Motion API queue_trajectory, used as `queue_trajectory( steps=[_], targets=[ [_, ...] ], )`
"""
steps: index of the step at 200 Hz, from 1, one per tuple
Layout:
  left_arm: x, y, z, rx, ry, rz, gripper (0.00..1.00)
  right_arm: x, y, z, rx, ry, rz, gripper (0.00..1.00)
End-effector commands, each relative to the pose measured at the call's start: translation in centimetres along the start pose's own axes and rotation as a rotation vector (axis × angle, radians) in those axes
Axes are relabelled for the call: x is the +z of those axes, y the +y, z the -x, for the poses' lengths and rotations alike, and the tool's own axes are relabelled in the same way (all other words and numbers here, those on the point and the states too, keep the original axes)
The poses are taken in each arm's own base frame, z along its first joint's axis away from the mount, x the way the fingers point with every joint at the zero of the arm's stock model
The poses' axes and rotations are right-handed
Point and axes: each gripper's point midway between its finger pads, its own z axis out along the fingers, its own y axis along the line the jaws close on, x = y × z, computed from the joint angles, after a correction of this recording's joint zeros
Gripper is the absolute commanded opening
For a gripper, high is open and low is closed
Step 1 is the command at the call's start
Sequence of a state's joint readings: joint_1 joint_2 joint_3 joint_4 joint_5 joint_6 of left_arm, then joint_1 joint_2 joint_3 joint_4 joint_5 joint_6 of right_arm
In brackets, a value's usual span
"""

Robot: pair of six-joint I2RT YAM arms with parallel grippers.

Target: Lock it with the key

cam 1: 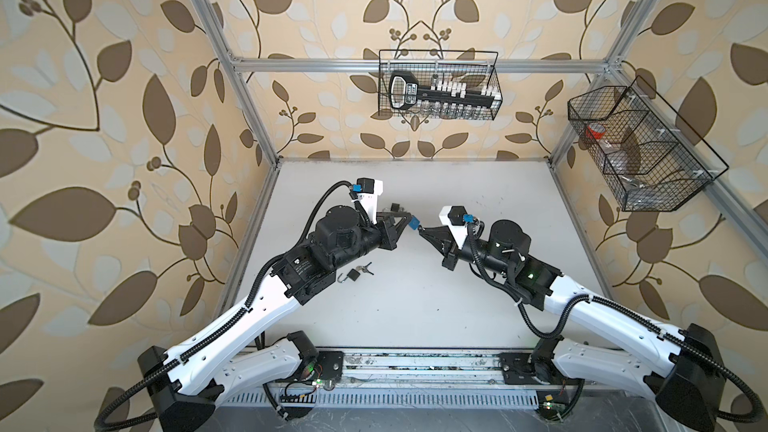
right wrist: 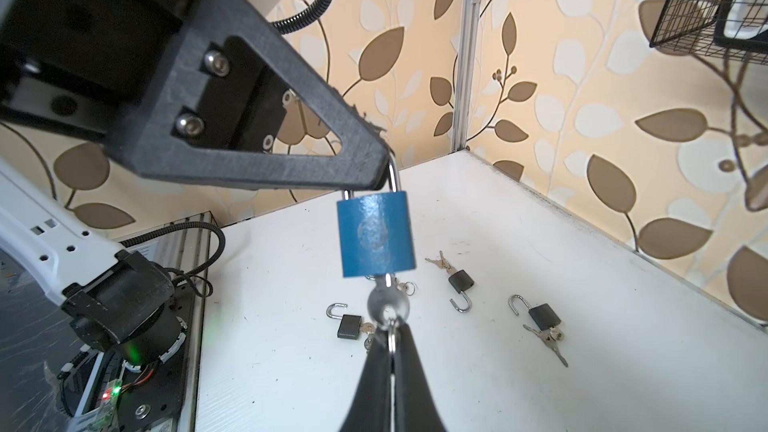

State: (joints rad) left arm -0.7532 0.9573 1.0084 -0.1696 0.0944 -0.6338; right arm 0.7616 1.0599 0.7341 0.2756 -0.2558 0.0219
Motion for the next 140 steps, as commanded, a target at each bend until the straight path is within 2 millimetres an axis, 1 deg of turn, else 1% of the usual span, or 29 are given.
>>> queue_trajectory(
  steps=[1, 31, 61, 80, 84, 88, 107, 120, 140],
  targets=[
    [-2.5, -2.3, 4.2, 0.025, -0.144, -0.037, 0.0, -0.7, -0.5, -3.3, 0.043, 0.088, -0.037, 0.0],
    [-2.6, -2.3, 4.5, 0.041, -0.153, -0.025, 0.0, -1.9, -1.0, -4.3, 0.072, 0.093, -0.088, 0.0],
    [-2.0, -1.8, 4.5, 0.07, -0.135, 0.01, 0.0, -2.9, -2.8, -6.0, 0.126, 0.13, -0.196, 0.0],
    [-1.4, -1.4, 4.0, 0.091, -0.1, 0.037, 0.0, -3.6, -4.8, -7.4, 0.2, 0.183, -0.28, 0.0],
    [-1.3, -1.4, 4.0, 0.095, -0.092, 0.039, 0.0, -3.7, -4.9, -7.8, 0.218, 0.197, -0.282, 0.0],
    [-1.2, -1.4, 3.9, 0.101, -0.082, 0.041, 0.0, -4.0, -5.8, -8.1, 0.241, 0.204, -0.31, 0.0],
    [-0.7, -1.4, 3.6, 0.126, -0.034, 0.064, 0.0, -5.2, -8.1, -9.4, 0.339, 0.221, -0.387, 0.0],
    [-0.5, -0.5, 3.5, 0.133, -0.01, 0.122, 0.0, -5.8, -9.6, -10.5, 0.391, 0.246, -0.446, 0.0],
    [-0.3, 1.4, 3.0, 0.123, 0.017, 0.222, 0.0, -6.5, -11.7, -12.9, 0.485, 0.329, -0.518, 0.0]
  ],
)
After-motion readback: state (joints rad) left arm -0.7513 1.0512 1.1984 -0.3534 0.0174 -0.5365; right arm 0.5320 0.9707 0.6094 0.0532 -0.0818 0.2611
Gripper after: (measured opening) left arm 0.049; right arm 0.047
